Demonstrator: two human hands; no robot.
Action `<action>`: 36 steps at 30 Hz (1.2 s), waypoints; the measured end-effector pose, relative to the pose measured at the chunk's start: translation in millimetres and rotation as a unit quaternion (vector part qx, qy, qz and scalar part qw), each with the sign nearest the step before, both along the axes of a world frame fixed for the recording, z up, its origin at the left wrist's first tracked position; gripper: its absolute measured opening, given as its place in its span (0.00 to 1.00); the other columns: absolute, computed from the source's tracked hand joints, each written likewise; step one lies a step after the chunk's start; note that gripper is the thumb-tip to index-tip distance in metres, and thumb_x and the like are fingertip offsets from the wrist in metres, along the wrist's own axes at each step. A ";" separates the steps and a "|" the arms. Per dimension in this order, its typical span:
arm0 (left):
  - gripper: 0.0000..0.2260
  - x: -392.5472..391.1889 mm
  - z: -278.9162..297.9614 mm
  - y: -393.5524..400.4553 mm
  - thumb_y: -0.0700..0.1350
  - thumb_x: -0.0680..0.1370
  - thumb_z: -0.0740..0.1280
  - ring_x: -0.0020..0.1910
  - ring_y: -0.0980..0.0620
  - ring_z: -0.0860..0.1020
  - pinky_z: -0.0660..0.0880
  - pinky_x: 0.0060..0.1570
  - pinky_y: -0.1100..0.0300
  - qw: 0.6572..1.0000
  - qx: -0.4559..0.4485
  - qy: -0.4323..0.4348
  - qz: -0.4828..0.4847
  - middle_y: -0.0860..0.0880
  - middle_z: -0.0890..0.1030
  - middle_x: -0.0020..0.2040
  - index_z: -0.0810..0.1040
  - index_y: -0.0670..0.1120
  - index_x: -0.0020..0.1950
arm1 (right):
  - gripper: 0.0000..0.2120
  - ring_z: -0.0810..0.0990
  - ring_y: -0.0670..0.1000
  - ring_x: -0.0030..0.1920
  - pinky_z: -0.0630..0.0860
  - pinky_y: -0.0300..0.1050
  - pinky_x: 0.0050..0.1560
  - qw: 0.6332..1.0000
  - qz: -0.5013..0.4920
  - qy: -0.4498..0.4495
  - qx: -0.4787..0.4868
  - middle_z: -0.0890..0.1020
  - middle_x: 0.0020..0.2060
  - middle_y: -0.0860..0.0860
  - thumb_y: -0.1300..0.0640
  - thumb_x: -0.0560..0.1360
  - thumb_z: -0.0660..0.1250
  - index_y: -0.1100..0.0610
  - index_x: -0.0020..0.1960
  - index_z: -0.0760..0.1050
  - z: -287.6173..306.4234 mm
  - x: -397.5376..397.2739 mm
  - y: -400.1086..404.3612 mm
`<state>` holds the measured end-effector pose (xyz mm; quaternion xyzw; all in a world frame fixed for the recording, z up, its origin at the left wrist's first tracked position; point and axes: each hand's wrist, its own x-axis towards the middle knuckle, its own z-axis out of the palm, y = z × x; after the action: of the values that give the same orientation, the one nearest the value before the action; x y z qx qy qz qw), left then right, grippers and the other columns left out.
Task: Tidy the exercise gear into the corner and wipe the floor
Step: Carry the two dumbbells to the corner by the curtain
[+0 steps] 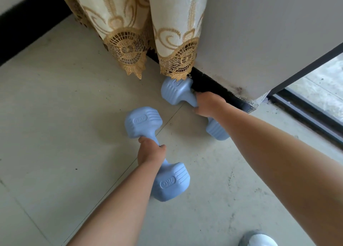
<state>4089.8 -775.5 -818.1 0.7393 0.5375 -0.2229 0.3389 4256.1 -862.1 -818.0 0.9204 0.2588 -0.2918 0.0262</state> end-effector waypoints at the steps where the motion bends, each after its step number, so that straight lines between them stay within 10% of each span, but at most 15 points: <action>1: 0.22 2.2 -0.8 -0.3 0.41 0.77 0.65 0.60 0.38 0.76 0.73 0.54 0.51 1.000 -0.007 -0.006 0.013 0.38 0.76 0.62 0.61 0.34 0.66 | 0.20 0.76 0.59 0.60 0.72 0.46 0.49 1.000 0.017 0.001 -0.002 0.77 0.59 0.58 0.54 0.78 0.61 0.61 0.67 0.66 4.2 2.2 -3.3; 5: 0.24 15.0 -6.6 -6.6 0.42 0.75 0.67 0.58 0.37 0.78 0.76 0.56 0.50 0.993 -0.050 -0.038 0.099 0.38 0.77 0.62 0.61 0.36 0.65 | 0.09 0.75 0.59 0.50 0.66 0.44 0.43 0.997 0.057 -0.017 0.052 0.74 0.42 0.56 0.57 0.79 0.57 0.60 0.44 0.71 16.7 2.0 -31.3; 10: 0.25 37.9 -18.0 -19.3 0.44 0.73 0.70 0.59 0.42 0.79 0.76 0.55 0.54 0.983 -0.074 -0.042 0.165 0.40 0.78 0.62 0.68 0.35 0.65 | 0.20 0.79 0.63 0.51 0.77 0.51 0.52 0.978 0.042 -0.090 0.182 0.80 0.50 0.64 0.59 0.75 0.52 0.68 0.50 0.79 7.9 -11.2 -68.9; 19: 0.23 66.6 -16.6 -33.6 0.41 0.72 0.71 0.57 0.43 0.81 0.78 0.53 0.52 0.978 -0.075 -0.045 0.191 0.40 0.80 0.60 0.72 0.34 0.64 | 0.19 0.85 0.64 0.41 0.81 0.55 0.39 0.954 0.094 -0.185 0.215 0.84 0.40 0.63 0.61 0.68 0.54 0.68 0.41 0.82 -0.9 -31.2 -86.7; 32: 0.12 73.7 16.2 -22.3 0.43 0.80 0.59 0.55 0.39 0.80 0.78 0.52 0.48 0.977 -0.201 0.050 0.051 0.37 0.78 0.61 0.73 0.35 0.54 | 0.11 0.85 0.59 0.34 0.82 0.49 0.37 0.958 0.166 -0.190 0.134 0.84 0.31 0.56 0.63 0.61 0.62 0.64 0.34 0.83 8.4 -38.4 -79.6; 34: 0.13 67.5 20.6 -15.8 0.44 0.80 0.59 0.59 0.41 0.79 0.76 0.55 0.53 0.982 -0.172 0.080 -0.013 0.37 0.80 0.54 0.71 0.34 0.44 | 0.07 0.84 0.57 0.32 0.81 0.46 0.34 0.957 0.170 -0.193 0.131 0.84 0.30 0.56 0.64 0.58 0.68 0.62 0.33 0.82 9.3 -38.9 -72.4; 36: 0.11 61.9 29.7 -6.2 0.43 0.80 0.59 0.63 0.45 0.76 0.73 0.57 0.57 0.981 -0.063 0.098 -0.153 0.41 0.79 0.56 0.75 0.36 0.54 | 0.14 0.84 0.57 0.33 0.80 0.43 0.29 0.963 0.166 -0.172 0.125 0.83 0.33 0.56 0.63 0.50 0.77 0.62 0.35 0.82 16.0 -41.7 -58.1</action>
<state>4151.7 -781.7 -788.3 0.7645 0.4340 -0.3766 0.2920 4214.4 -920.2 -802.0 0.8968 0.4341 -0.0856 0.0031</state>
